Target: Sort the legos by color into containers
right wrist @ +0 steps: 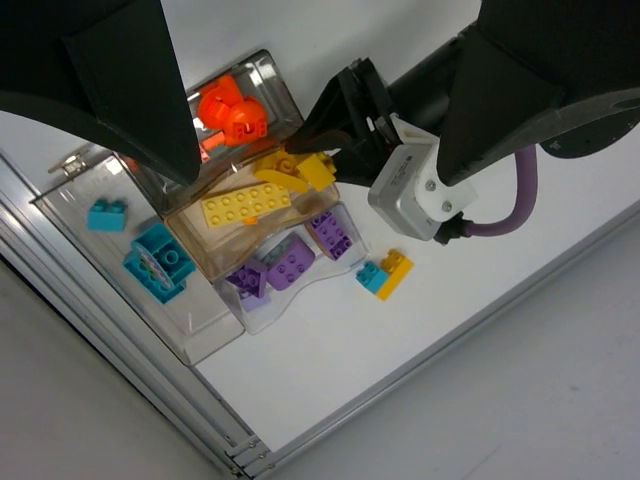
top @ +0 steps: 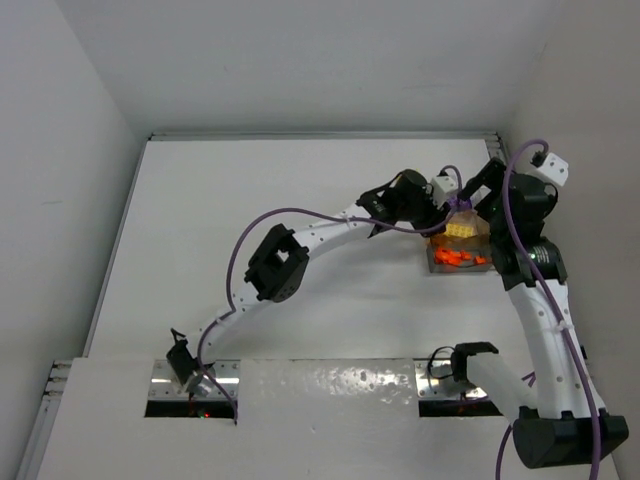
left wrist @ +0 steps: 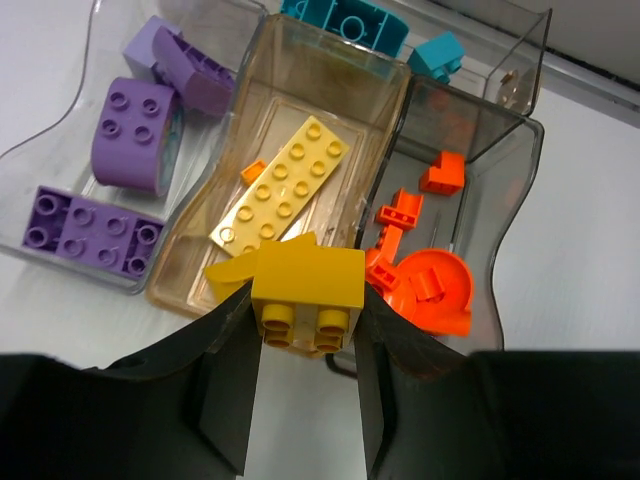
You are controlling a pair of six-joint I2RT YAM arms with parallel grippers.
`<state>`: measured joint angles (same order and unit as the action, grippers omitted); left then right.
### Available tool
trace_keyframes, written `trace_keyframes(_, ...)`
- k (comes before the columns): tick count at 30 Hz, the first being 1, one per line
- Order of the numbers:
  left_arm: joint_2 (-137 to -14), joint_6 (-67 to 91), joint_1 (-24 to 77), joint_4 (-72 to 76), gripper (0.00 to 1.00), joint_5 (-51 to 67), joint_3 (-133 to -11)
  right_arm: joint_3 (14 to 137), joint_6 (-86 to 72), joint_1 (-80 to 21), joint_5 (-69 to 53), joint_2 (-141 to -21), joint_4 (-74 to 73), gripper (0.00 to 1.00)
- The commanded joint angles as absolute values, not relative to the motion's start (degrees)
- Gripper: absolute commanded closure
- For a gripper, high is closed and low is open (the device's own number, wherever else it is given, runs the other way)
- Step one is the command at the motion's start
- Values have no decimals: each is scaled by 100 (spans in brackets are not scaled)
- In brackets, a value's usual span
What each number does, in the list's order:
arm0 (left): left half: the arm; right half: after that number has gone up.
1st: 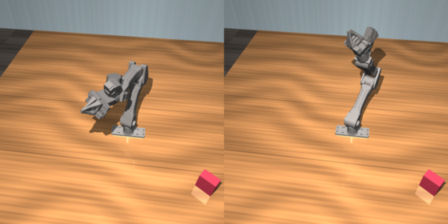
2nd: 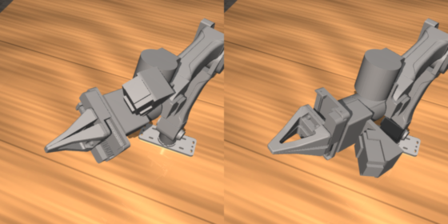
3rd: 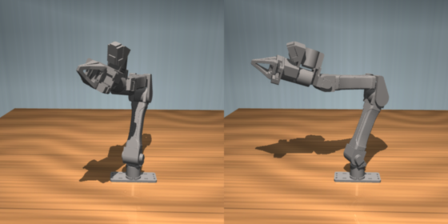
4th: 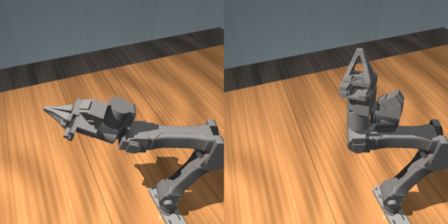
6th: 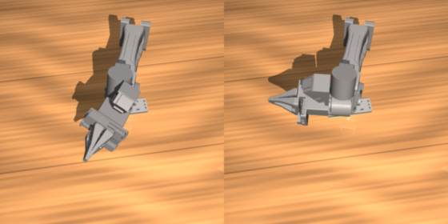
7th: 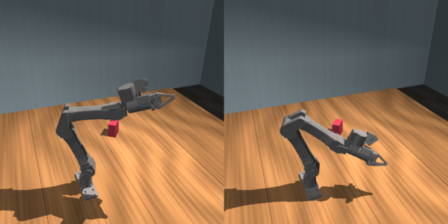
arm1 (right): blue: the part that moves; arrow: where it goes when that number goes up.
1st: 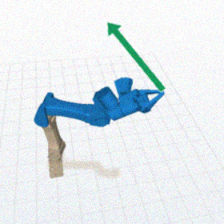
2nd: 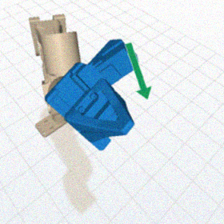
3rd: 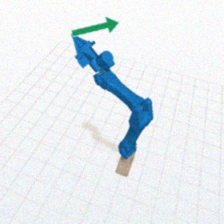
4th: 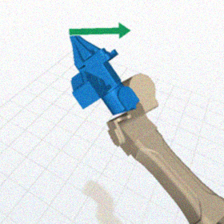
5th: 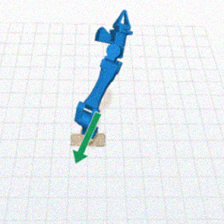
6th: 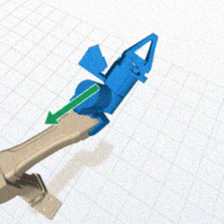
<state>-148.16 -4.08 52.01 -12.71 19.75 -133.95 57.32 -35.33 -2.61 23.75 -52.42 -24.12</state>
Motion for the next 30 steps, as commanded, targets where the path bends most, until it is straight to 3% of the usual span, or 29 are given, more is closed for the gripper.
trace_keyframes(1, -14932, -230, 5423, -493, 99, 1864, -13588, 5555, -3559, -281, 2451, -5080, -2496, 1)
trace_keyframes(9, -15152, -53, 5449, 140, 88, 1627, -13535, 5642, -3577, -281, 2908, -4843, -2610, 1)
trace_keyframes(15, -15205, -53, 5449, 263, 86, 1161, -13491, 5599, -3577, -281, 3191, -4772, -2654, 1)
trace_keyframes(17, -15223, -114, 5449, 255, 79, 1195, -13483, 5581, -3577, -281, 3147, -4772, -2646, 1)
trace_keyframes(18, -15231, -88, 5449, 237, 69, 1213, -13439, 5581, -3577, -281, 3138, -4781, -2646, 1)
trace_keyframes(24, -15223, -96, 5449, 149, 33, 1266, -13324, 5599, -3498, -281, 3199, -4799, -2584, 1)
trace_keyframes(30, -15205, -132, 5432, 114, 23, 1099, -13429, 5625, -3480, -290, 3129, -4869, -2549, 1)
